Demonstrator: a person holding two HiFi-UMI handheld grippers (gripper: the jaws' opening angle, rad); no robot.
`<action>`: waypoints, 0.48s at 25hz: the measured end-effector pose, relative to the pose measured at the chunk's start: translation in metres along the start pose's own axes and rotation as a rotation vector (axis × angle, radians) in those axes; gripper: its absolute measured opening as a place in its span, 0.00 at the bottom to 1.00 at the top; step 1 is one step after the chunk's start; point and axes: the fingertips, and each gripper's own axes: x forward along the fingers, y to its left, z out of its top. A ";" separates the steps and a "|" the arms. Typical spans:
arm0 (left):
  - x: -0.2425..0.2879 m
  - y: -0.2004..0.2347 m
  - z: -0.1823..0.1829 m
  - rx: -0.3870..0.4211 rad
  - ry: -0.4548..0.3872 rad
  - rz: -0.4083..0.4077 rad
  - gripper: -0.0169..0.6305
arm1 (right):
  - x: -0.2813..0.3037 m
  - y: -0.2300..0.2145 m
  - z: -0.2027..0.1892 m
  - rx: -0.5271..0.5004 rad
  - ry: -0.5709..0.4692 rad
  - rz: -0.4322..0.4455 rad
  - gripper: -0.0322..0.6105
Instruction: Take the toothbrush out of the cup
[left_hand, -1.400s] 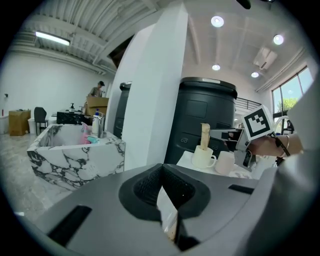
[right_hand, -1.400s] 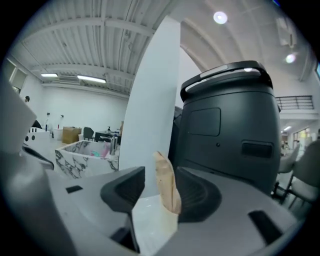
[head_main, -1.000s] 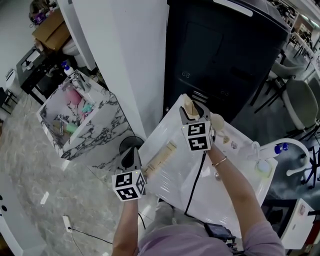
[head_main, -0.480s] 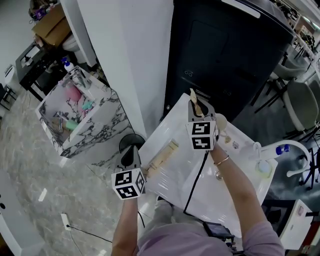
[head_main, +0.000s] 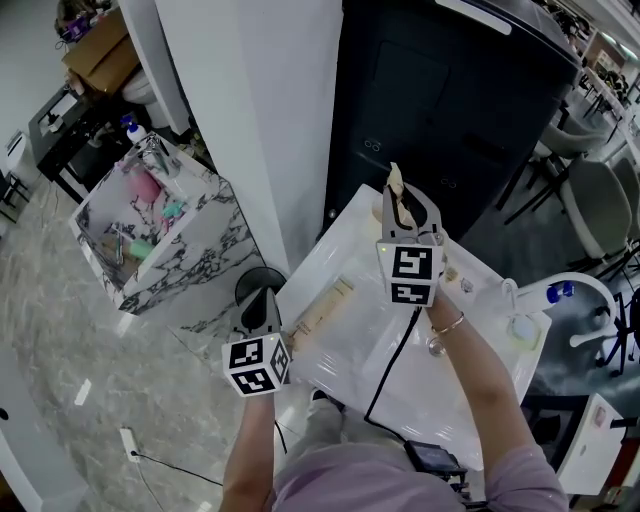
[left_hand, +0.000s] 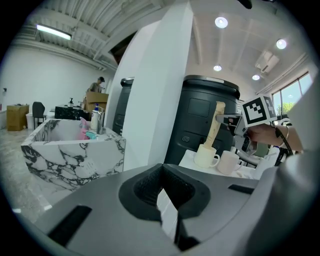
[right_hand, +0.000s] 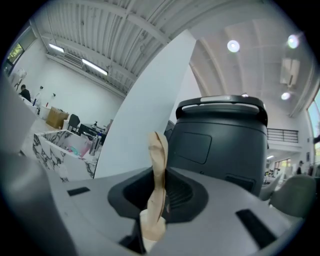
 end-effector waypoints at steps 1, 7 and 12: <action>-0.001 -0.001 0.000 0.000 -0.003 -0.001 0.03 | -0.005 -0.002 0.006 0.000 -0.017 -0.007 0.15; -0.008 -0.008 0.007 0.005 -0.025 -0.008 0.03 | -0.037 -0.012 0.046 -0.015 -0.128 -0.023 0.15; -0.017 -0.015 0.012 0.008 -0.045 -0.008 0.03 | -0.068 -0.009 0.069 -0.003 -0.196 0.011 0.15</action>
